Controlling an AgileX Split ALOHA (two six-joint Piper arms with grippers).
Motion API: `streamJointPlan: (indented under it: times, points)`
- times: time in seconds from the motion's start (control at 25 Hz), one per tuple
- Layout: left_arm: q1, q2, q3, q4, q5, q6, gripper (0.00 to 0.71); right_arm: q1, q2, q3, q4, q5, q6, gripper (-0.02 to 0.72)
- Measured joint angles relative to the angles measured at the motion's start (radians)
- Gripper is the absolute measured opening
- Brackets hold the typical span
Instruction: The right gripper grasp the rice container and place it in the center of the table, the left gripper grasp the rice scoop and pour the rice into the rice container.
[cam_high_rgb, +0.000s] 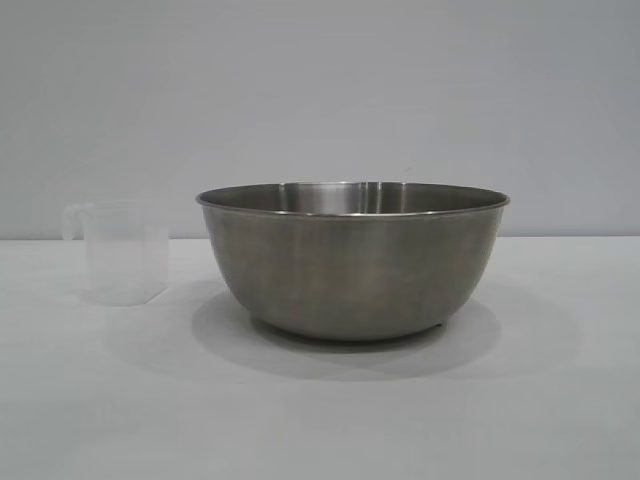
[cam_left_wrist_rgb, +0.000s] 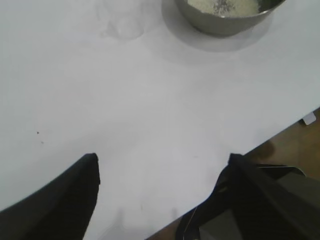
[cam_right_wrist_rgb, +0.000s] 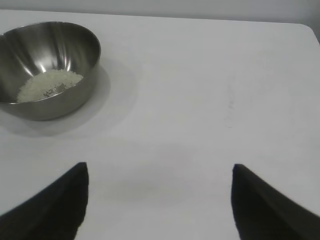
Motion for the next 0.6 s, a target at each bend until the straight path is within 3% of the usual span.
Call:
streamJointPlan:
  times: [0.32, 0.6]
  points:
    - [0.000, -0.121, 0.144, 0.021, -0.103, 0.000, 0.470, 0.000, 0.000, 0.000, 0.000, 0.000, 0.000, 0.505]
    - [0.000, -0.128, 0.161, 0.023, -0.126, 0.000, 0.470, 0.000, 0.000, 0.000, 0.000, 0.000, 0.000, 0.505]
